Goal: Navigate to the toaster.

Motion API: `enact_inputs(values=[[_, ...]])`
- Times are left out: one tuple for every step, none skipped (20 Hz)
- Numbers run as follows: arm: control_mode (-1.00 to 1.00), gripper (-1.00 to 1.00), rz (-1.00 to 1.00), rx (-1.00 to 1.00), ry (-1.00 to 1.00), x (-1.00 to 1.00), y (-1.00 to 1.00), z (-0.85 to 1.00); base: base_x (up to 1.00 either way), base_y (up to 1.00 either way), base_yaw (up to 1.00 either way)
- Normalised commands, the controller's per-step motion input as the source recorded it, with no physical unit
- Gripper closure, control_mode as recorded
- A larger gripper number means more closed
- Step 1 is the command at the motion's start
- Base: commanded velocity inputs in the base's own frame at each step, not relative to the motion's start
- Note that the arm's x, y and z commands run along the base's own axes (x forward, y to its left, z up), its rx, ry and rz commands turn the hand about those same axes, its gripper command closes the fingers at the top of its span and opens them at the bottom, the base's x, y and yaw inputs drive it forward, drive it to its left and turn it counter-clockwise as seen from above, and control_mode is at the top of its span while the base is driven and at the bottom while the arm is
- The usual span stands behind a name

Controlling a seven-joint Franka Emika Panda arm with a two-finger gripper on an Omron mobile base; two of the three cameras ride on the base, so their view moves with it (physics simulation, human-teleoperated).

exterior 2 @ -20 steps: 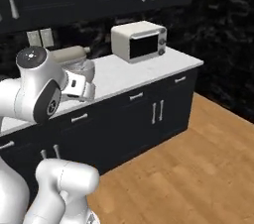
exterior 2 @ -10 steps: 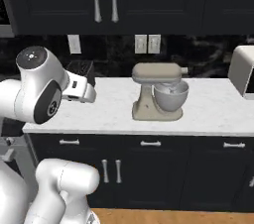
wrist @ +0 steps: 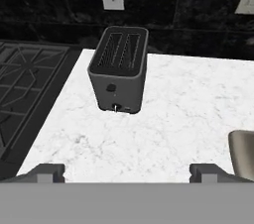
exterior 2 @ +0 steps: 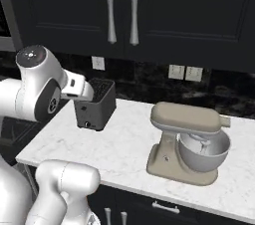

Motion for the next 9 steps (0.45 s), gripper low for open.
enact_inputs(values=[[1.0, -1.0, 0.0, 0.0, 0.0, 0.0, 0.0, 0.0, 0.41, 0.0, 0.0], [1.0, -1.0, 0.0, 0.0, 0.0, 0.0, 0.0, 0.0, 0.3, 0.0, -0.03], [1.0, -1.0, 0.0, 0.0, 0.0, 0.0, 0.0, 0.0, 0.33, 0.06, -0.08], [1.0, -1.0, 0.0, 0.0, 0.0, 0.0, 0.0, 0.0, 0.31, 0.11, -0.09], [1.0, -1.0, 0.0, 0.0, 0.0, 0.0, 0.0, 0.0, 0.2, 0.11, -0.09], [1.0, -1.0, 0.0, 0.0, 0.0, 0.0, 0.0, 0.0, 0.08, 0.04, -0.06], [1.0, -1.0, 0.0, 0.0, 0.0, 0.0, 0.0, 0.0, 0.0, 0.01, -0.04], [1.0, -1.0, 0.0, 0.0, 0.0, 0.0, 0.0, 0.0, 0.0, 0.0, -0.01], [1.0, -1.0, 0.0, 0.0, 0.0, 0.0, 0.0, 0.0, 0.0, 0.0, 0.0]])
